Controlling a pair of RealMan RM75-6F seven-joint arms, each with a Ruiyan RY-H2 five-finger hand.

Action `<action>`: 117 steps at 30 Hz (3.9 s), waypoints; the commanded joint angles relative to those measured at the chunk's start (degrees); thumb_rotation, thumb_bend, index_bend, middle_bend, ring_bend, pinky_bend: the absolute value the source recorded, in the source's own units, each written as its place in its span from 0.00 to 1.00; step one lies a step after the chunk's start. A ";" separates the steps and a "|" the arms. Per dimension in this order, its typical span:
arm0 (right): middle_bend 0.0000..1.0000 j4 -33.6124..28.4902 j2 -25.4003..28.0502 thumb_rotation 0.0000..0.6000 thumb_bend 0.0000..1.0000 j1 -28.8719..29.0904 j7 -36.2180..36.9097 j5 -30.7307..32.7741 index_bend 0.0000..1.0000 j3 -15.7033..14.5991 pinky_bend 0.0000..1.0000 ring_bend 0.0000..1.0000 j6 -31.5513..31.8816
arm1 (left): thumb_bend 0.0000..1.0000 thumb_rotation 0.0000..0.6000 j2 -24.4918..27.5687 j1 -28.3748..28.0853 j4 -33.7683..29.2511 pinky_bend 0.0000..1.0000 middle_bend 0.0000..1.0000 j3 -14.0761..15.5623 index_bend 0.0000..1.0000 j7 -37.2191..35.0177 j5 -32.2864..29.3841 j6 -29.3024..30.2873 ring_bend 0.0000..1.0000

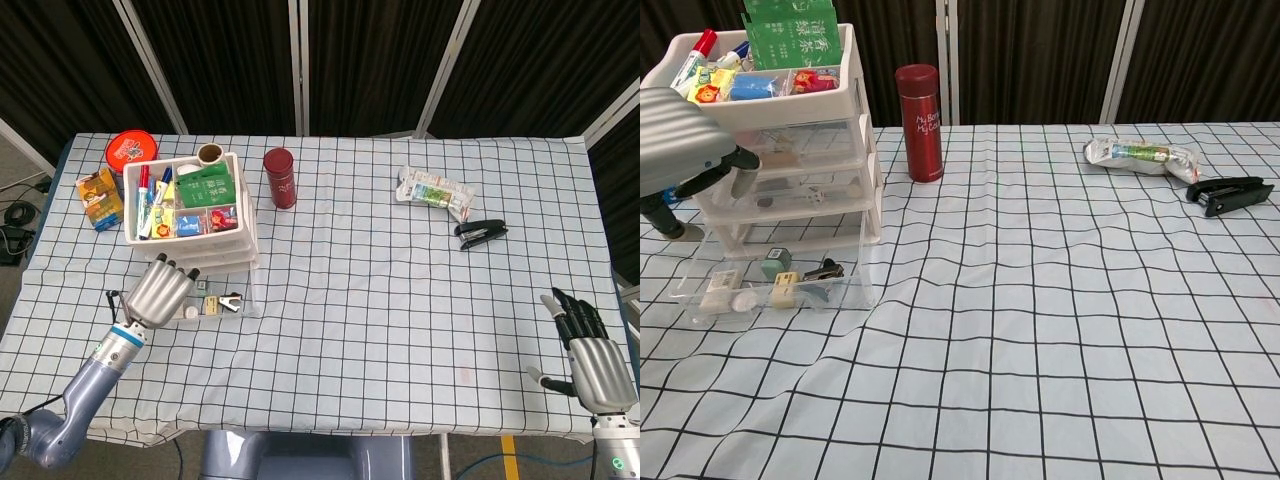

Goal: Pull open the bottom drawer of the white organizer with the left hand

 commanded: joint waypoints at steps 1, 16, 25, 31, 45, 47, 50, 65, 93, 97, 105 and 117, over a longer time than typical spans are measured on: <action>0.00 -0.02 0.05 1.00 0.03 -0.02 0.07 0.03 0.03 0.01 0.00 0.00 0.02 | 0.09 1.00 -0.58 -0.91 1.63 0.72 0.88 0.54 0.56 0.12 2.57 -0.25 0.81; 0.00 0.16 -0.19 1.00 0.03 0.07 -0.26 0.26 0.03 0.12 0.00 0.00 -0.17 | 0.14 1.00 -2.56 -3.78 11.71 0.81 0.99 2.85 0.52 1.48 7.73 -5.52 0.91; 0.00 0.33 -0.28 1.00 0.03 0.23 -0.26 0.79 0.03 0.35 0.00 0.00 -0.53 | 0.21 1.00 -4.20 -4.12 12.78 0.81 0.99 2.51 0.40 2.90 6.26 -7.04 0.91; 0.00 0.37 -0.23 1.00 0.03 0.24 -0.10 0.98 0.03 0.45 0.00 0.00 -0.58 | 0.21 1.00 -5.65 -4.70 14.21 0.81 0.99 2.30 0.41 3.82 5.84 -7.96 0.91; 0.00 0.67 -0.06 1.00 0.03 0.42 0.64 1.89 0.03 0.91 0.00 0.00 -0.99 | 0.21 1.00 -9.64 -6.77 23.06 0.81 0.99 5.01 0.45 0.31 12.49 -8.54 0.91; 0.00 0.73 -0.06 1.00 0.03 0.45 0.69 2.03 0.03 0.97 0.00 0.00 -1.09 | 0.21 1.00 -10.12 -6.84 24.25 0.81 0.99 5.39 0.45 -0.71 13.30 -8.34 0.91; 0.00 0.78 -0.08 1.00 0.03 0.50 0.69 2.15 0.03 1.01 0.00 0.00 -1.21 | 0.21 1.00 -10.71 -6.96 25.89 0.81 0.99 5.81 0.46 -2.15 14.24 -8.21 0.91; 0.00 0.98 -0.11 1.00 0.03 0.51 0.85 3.03 0.03 1.51 0.00 0.00 -1.26 | 0.21 1.00 -13.24 -8.65 31.60 0.81 0.99 6.58 0.47 -6.66 17.25 -9.22 0.91; 0.00 1.06 -0.07 1.00 0.03 0.48 1.16 3.61 0.03 1.86 0.00 0.00 -1.37 | 0.45 1.00 -15.62 -8.66 35.40 0.81 0.99 7.35 0.60 -8.30 18.02 -10.14 0.91; 0.00 0.98 -0.10 1.00 0.03 0.40 1.03 3.32 0.03 1.72 0.00 0.00 -1.21 | 0.47 1.00 -15.30 -8.27 35.12 0.81 0.99 7.48 0.61 -8.12 18.25 -9.39 0.91; 0.00 0.87 -0.28 1.00 0.03 0.38 0.59 2.77 0.03 1.40 0.00 0.00 -1.20 | 0.47 1.00 -11.99 -7.07 30.51 0.81 0.99 6.96 0.61 -6.94 19.21 -5.06 0.91; 0.00 0.47 0.08 1.00 0.03 -0.16 0.98 1.88 0.03 1.16 0.00 0.00 0.02 | 0.47 1.00 -1.61 -3.54 17.18 0.81 0.99 5.65 0.62 -5.03 20.83 3.79 0.91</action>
